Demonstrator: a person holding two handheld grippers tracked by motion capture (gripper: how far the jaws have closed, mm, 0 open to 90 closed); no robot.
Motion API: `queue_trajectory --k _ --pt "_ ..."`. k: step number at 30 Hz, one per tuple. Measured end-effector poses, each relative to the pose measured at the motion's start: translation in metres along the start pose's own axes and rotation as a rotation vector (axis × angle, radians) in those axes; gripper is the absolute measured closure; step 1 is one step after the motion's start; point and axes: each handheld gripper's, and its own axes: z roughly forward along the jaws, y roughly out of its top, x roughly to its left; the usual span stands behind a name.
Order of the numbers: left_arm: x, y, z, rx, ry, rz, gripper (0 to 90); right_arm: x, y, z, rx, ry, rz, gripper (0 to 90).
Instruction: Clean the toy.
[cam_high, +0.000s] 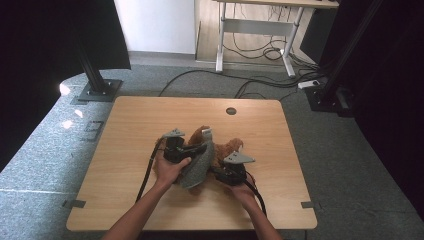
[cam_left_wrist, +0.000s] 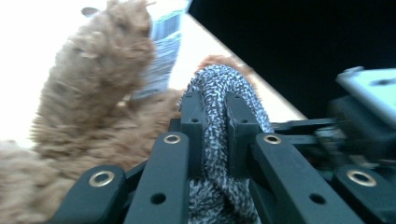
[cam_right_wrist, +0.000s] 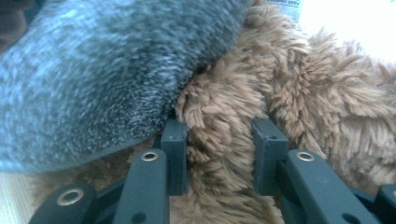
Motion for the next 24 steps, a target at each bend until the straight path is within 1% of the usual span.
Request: queue_trajectory --k 2,3,6,7,11,13,17,20,22,24 --pt "0.001 -0.001 -0.001 0.001 0.035 0.011 80.0 0.000 -0.001 -0.001 -0.001 0.001 -0.004 65.2" --pt "0.003 -0.003 -0.004 0.004 0.062 0.022 80.0 0.000 -0.002 -0.002 -0.003 0.003 -0.005 65.4" --pt "0.012 -0.008 -0.013 0.005 0.097 0.012 80.2 0.000 -0.003 -0.003 -0.003 0.006 -0.012 65.6" --pt "0.017 -0.010 -0.018 0.001 0.121 0.011 80.3 0.000 -0.003 -0.003 -0.004 0.006 -0.013 65.6" --pt "0.029 -0.016 -0.034 -0.025 0.148 0.000 80.6 0.000 -0.004 -0.003 -0.012 0.008 -0.008 65.6" --pt "0.035 -0.018 -0.043 -0.035 0.147 -0.010 80.7 0.000 -0.004 -0.003 -0.011 0.008 -0.003 65.5" --pt "0.040 -0.019 -0.059 -0.062 0.152 -0.014 80.6 -0.001 -0.004 -0.003 -0.014 0.006 0.001 65.5" --pt "0.042 -0.018 -0.071 -0.087 0.176 -0.001 80.6 -0.001 -0.004 -0.003 -0.015 0.006 0.010 65.5" --pt "0.047 -0.019 -0.080 -0.101 0.198 -0.002 80.6 -0.002 -0.005 -0.004 -0.015 0.010 0.017 65.5" --pt "0.055 -0.021 -0.090 -0.122 0.211 -0.028 80.6 -0.003 -0.005 -0.004 -0.016 0.012 0.020 65.5"
